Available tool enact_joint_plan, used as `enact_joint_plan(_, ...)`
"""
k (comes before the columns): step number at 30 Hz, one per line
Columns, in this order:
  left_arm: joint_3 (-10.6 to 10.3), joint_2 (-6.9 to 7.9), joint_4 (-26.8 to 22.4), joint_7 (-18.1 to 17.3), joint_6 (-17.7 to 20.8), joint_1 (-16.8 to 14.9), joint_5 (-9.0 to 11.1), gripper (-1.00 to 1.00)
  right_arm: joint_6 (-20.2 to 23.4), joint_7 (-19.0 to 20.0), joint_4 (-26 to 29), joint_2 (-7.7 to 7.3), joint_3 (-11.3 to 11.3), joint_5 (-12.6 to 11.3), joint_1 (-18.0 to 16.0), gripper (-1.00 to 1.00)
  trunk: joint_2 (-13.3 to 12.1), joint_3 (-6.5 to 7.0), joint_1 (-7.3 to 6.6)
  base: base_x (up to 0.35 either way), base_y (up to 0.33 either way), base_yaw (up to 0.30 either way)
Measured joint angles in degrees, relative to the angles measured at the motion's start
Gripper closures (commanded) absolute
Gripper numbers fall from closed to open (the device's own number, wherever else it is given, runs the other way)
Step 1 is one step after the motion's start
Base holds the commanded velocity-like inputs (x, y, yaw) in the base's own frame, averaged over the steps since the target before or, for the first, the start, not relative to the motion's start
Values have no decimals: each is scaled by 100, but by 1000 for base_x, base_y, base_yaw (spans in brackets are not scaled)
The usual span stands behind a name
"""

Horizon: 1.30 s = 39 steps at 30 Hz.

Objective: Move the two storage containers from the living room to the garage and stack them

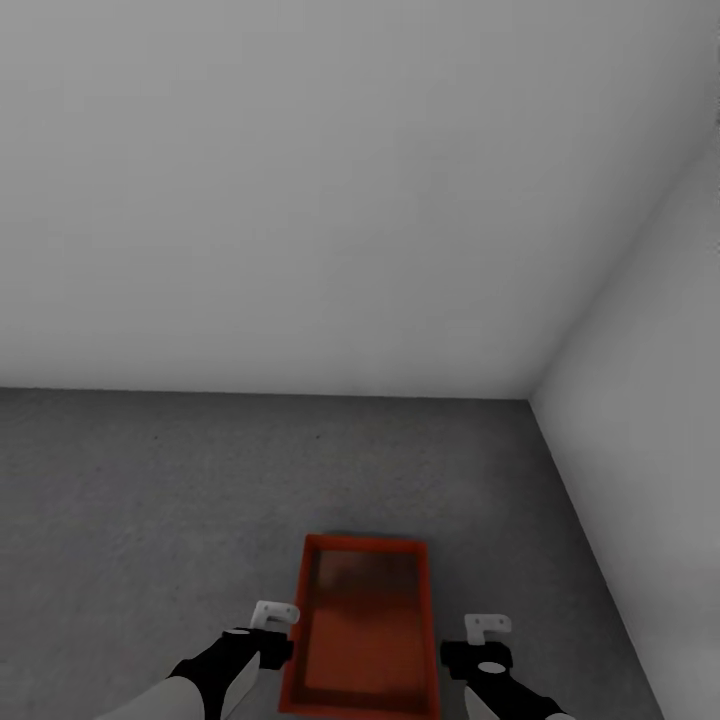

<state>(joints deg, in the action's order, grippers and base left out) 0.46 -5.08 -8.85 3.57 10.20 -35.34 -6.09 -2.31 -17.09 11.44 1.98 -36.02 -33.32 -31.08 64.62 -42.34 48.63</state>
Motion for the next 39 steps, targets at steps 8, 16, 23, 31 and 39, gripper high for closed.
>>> enact_joint_plan(8,0,-2,0,0,0,0,0,-100,0,0,0,4,0,0,0,-100,-321,214,-176,0,0,0)
enact_joint_plan(16,0,-7,-2,16,-7,0,0,-100,0,0,0,2,0,0,0,-100,-403,322,-220,0,0,0)
enact_joint_plan(23,0,-8,-8,34,-9,0,0,-100,0,0,0,3,0,0,0,-100,-403,384,-220,0,0,0)
enact_joint_plan(31,0,-8,-9,35,-9,0,0,-100,0,0,0,4,1,0,0,-100,-403,455,-220,0,0,0)
enact_joint_plan(39,0,-5,-9,41,-9,0,-1,-100,0,0,0,4,3,0,0,-100,-403,525,-220,0,0,0)
